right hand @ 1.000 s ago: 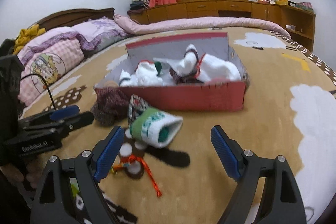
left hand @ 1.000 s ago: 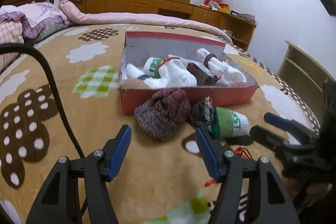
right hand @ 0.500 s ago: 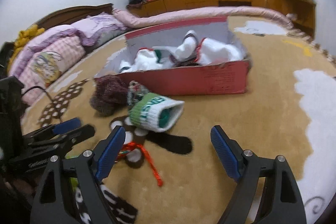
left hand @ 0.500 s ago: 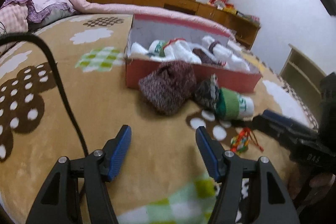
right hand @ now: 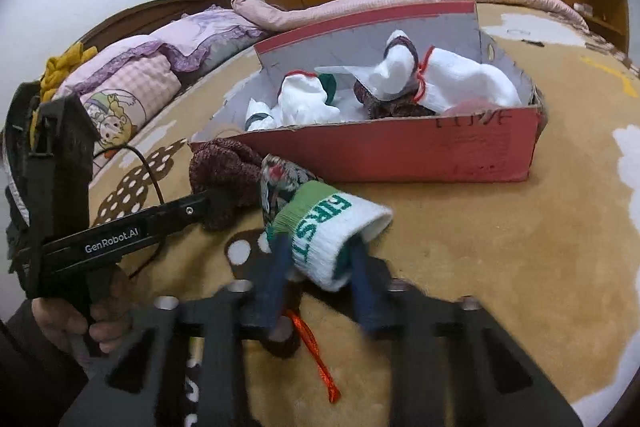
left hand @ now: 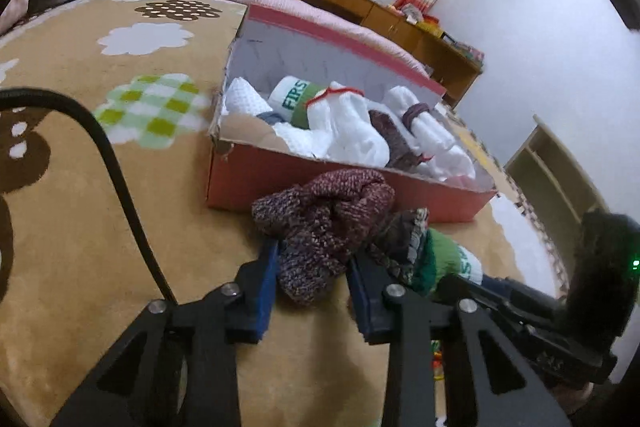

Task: Organize soft objects
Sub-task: 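Grasp the maroon knit beanie with left tool while right tool grasps the green 'FIRST' sock, then drop the beanie into the box with left tool while right tool drops the 'FIRST' sock in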

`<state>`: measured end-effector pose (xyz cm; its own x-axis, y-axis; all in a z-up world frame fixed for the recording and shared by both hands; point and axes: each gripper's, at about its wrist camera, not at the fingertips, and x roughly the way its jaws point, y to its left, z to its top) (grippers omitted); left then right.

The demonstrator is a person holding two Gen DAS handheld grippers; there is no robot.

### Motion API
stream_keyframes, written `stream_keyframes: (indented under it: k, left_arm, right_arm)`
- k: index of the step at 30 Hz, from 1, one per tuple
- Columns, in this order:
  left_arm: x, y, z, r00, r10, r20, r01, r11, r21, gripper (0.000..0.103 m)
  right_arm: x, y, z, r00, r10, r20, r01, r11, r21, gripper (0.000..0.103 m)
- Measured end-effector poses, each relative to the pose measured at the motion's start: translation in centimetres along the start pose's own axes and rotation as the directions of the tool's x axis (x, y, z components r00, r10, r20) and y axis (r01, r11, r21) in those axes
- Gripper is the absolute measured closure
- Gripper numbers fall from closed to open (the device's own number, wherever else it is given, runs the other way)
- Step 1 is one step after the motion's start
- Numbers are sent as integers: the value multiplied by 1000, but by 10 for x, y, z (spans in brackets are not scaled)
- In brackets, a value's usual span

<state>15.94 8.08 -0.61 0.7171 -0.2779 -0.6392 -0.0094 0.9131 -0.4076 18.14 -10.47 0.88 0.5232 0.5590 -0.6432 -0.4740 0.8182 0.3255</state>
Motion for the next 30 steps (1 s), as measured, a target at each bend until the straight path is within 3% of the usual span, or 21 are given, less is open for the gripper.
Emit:
stream_keyframes:
  k: [6,13,17,25,30]
  left_arm:
    - [-9,-5,-5,999,-7,35,6,999,36,83]
    - [-26,-28,-9,993,40,107,-54,989,134,83]
    - [-35,-35,-6,991,43,124,-60,989,137,84]
    - [-61,-34,14,979,64,193,-87,989,118,84]
    - [-52,-30,26,976,93,195,-119,985,126,84]
  right_arm:
    - [-15,7,-3,997,34,63,-31,998,-49,82]
    - [-53,21,4,984,42,176,-24,995,-100,82]
    - [-71,27,17,971,38,237,-11,993,-114,82]
    - [-85,16,37,960,13,279,14,995,-94,82]
    - [-73,10,49,963,-6,270,32,996,-89,82]
